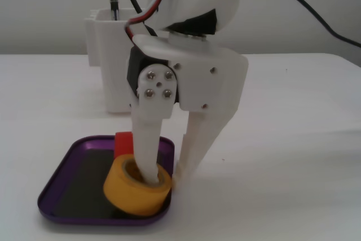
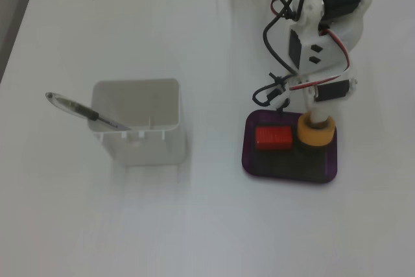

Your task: Remove the yellow tape from the box.

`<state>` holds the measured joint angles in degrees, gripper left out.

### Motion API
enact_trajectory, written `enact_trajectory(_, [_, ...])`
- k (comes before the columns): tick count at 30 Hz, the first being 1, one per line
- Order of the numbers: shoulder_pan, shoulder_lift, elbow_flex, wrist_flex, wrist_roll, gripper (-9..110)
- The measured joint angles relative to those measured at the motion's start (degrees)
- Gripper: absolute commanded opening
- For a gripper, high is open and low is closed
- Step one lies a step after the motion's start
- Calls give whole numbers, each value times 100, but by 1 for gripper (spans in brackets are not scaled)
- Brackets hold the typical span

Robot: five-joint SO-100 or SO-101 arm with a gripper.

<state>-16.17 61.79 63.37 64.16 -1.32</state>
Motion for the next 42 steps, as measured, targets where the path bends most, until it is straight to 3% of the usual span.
enact_trajectory(27, [18,0,-448,132,0,0])
enact_trajectory(42, [141,0,-2971,3059,255,-1])
